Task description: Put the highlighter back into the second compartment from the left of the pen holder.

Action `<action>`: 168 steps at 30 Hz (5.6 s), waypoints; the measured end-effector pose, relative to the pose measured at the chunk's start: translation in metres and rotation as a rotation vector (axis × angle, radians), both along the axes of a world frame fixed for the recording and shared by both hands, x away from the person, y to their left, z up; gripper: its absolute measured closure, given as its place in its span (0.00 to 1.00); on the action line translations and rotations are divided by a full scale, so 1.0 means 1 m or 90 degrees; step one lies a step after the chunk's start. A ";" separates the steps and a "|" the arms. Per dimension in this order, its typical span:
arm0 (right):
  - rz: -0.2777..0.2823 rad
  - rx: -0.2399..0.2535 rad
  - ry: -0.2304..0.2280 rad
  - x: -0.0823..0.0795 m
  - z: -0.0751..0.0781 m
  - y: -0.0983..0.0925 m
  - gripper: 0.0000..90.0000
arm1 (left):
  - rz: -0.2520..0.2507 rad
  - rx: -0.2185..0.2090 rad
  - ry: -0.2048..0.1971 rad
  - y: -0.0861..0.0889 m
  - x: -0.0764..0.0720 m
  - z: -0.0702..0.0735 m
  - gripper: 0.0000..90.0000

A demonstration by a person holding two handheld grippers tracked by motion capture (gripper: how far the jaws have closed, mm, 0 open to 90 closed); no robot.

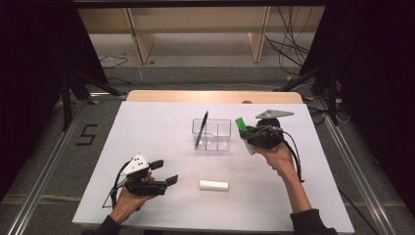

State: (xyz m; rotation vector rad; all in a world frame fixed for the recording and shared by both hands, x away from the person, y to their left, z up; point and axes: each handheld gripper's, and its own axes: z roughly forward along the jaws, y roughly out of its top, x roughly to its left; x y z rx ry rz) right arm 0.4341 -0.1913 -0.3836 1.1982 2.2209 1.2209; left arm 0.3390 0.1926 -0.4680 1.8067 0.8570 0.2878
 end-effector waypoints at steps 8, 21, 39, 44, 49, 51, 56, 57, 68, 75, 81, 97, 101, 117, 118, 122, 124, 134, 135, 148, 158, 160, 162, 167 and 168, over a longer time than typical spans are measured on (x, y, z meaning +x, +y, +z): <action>-0.008 0.018 -0.035 0.012 0.012 0.020 0.75 | -0.001 -0.009 -0.008 0.001 -0.001 0.001 0.18; -0.014 0.026 -0.061 0.032 0.023 0.051 0.75 | -0.003 -0.010 -0.006 0.001 -0.001 0.001 0.18; -0.018 0.036 -0.076 0.048 0.020 0.084 0.75 | -0.001 -0.012 -0.009 0.001 -0.001 0.001 0.18; -0.016 0.034 -0.075 0.049 0.016 0.088 0.75 | -0.003 -0.009 -0.010 0.001 -0.001 0.001 0.18; -0.014 0.032 -0.074 0.051 0.013 0.093 0.75 | -0.003 -0.009 -0.010 0.002 -0.001 0.001 0.18; -0.015 0.031 -0.073 0.052 0.012 0.095 0.75 | -0.002 -0.010 -0.010 0.002 -0.001 0.001 0.18; -0.017 0.031 -0.073 0.053 0.010 0.098 0.75 | -0.003 -0.008 -0.011 0.001 -0.001 0.001 0.18; -0.016 0.031 -0.073 0.053 0.010 0.099 0.75 | -0.003 -0.007 -0.011 0.001 -0.001 0.001 0.18; -0.018 0.027 -0.070 0.058 0.008 0.108 0.75 | -0.003 -0.006 -0.011 0.001 -0.001 0.001 0.18; -0.017 0.026 -0.074 0.059 0.006 0.112 0.75 | -0.004 -0.006 -0.010 0.001 -0.001 0.001 0.18; -0.015 0.017 -0.074 0.060 0.001 0.116 0.75 | -0.006 -0.005 -0.007 0.000 -0.001 0.001 0.18; -0.017 0.010 -0.073 0.058 -0.011 0.115 0.75 | -0.006 -0.005 -0.006 0.000 -0.001 0.000 0.17; -0.018 0.010 -0.069 0.057 -0.014 0.114 0.74 | -0.008 -0.004 -0.006 0.000 -0.002 0.001 0.17; -0.004 0.019 -0.068 0.051 -0.014 0.111 0.56 | -0.006 -0.008 -0.006 0.000 -0.001 0.000 0.17; 0.000 0.016 -0.071 0.049 -0.012 0.110 0.55 | -0.006 -0.007 -0.005 0.000 -0.001 0.000 0.17; 0.009 -0.015 -0.081 0.041 -0.006 0.106 0.46 | -0.007 -0.007 -0.004 0.000 -0.001 0.000 0.17; 0.018 -0.019 -0.081 0.034 -0.004 0.102 0.45 | -0.008 -0.007 -0.003 0.001 -0.001 0.000 0.17; 0.129 -0.036 -0.035 0.001 -0.004 0.093 0.36 | -0.006 -0.009 0.000 0.001 -0.001 0.000 0.17; 0.139 -0.041 -0.035 -0.003 -0.004 0.094 0.36 | -0.007 -0.008 0.001 0.001 -0.001 0.000 0.17; 0.198 -0.044 -0.004 -0.026 -0.016 0.093 0.35 | -0.008 -0.007 0.003 0.001 -0.001 0.000 0.17; 0.232 -0.056 0.016 -0.040 -0.026 0.094 0.34 | -0.008 -0.007 0.003 0.001 -0.001 0.000 0.17; 0.242 -0.063 0.018 -0.044 -0.027 0.094 0.34 | -0.007 -0.006 0.004 0.001 -0.001 0.000 0.17; 0.249 -0.072 0.021 -0.047 -0.029 0.095 0.34 | -0.007 -0.005 0.005 0.001 -0.001 0.000 0.17; 0.271 -0.097 0.032 -0.053 -0.034 0.097 0.34 | -0.007 -0.005 0.004 0.001 -0.001 0.000 0.17; 0.274 -0.102 0.030 -0.054 -0.035 0.098 0.34 | -0.006 -0.005 0.004 0.001 -0.001 0.000 0.17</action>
